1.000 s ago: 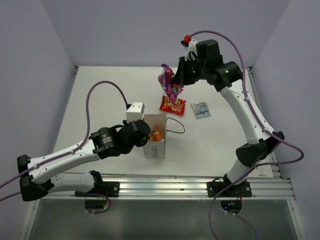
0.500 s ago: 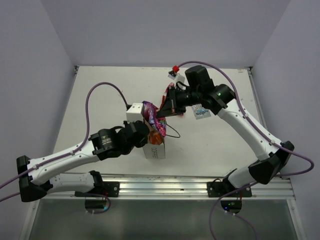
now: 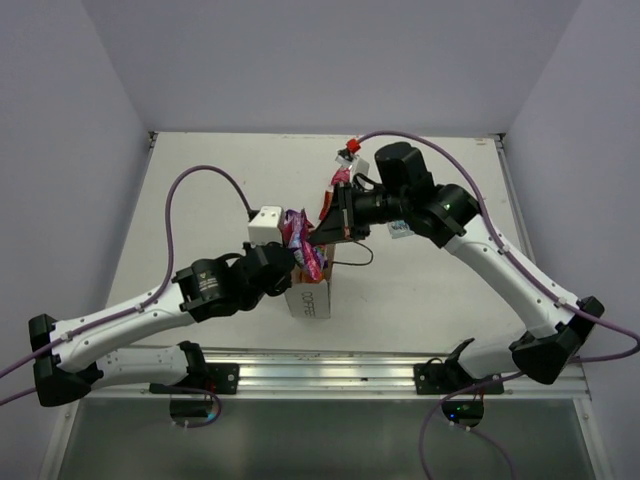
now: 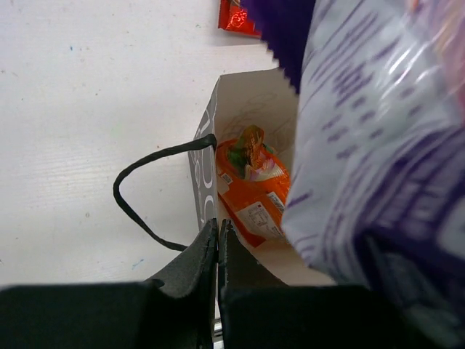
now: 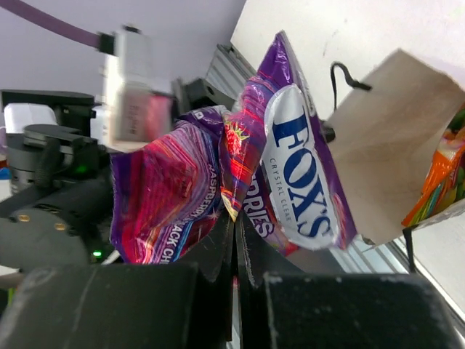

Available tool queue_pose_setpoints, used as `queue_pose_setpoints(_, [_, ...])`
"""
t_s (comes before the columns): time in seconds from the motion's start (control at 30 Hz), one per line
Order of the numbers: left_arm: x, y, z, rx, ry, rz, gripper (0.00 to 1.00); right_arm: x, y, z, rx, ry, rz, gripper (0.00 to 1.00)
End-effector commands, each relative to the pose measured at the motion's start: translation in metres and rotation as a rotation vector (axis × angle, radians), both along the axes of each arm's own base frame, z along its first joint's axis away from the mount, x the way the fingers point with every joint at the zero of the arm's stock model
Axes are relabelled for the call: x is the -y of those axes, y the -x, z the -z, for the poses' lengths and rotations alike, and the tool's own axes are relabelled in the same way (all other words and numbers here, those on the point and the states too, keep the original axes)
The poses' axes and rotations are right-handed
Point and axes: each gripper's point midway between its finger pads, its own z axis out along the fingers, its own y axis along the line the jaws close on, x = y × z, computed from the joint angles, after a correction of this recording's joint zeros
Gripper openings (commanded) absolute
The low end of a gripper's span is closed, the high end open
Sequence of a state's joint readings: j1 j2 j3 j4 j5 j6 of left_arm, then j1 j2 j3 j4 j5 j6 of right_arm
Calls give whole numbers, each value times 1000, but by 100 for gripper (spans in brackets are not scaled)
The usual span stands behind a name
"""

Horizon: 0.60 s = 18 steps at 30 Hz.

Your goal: Place the snacks into the paper bag

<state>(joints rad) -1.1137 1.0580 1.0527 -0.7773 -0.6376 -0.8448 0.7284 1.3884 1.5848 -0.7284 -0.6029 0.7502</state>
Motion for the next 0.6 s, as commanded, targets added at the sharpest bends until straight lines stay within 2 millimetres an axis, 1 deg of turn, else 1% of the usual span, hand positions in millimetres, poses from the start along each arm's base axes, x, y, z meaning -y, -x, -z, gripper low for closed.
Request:
queue_pose_setpoints(0.0, [-2, 3, 1, -6, -4, 13, 0, -5, 26, 2, -62, -73, -85, 0])
queue_pose_setpoints(0.03, [-2, 3, 1, -6, -2, 12, 0, -5, 28, 8, -70, -72, -92, 0])
queue_pose_setpoints(0.07, [-3, 3, 1, -7, -2, 12, 0, -4, 30, 24, -105, -54, -89, 0])
queue_pose_setpoints(0.1, [-3, 4, 1, -5, 0, 11, 0, -5, 29, 27, -107, -61, -91, 0])
queue_pose_setpoints(0.17, [-4, 4, 1, -7, 0, 11, 0, -5, 29, 41, -132, -42, -79, 0])
queue_pose_setpoints(0.27, [-5, 5, 0, -6, 4, 9, 0, 3, 28, 50, -127, 20, -50, 0])
queue_pose_setpoints(0.3, [-6, 5, -1, -6, 7, 6, 0, 5, 24, 54, -115, 48, -32, 0])
queue_pose_setpoints(0.33, [-6, 5, -2, -4, 11, 6, 0, 7, 22, 57, -112, 69, -22, 0])
queue_pose_setpoints(0.4, [-6, 6, -2, -5, 15, 7, 0, 9, 20, 55, -99, 88, -13, 0])
queue_pose_setpoints(0.5, [-7, 6, -2, -3, 14, 5, 0, 7, 11, 52, -77, 98, 14, 0])
queue_pose_setpoints(0.57, [-8, 6, -4, -1, 19, 5, 0, 7, 1, 55, -55, 134, 41, 0])
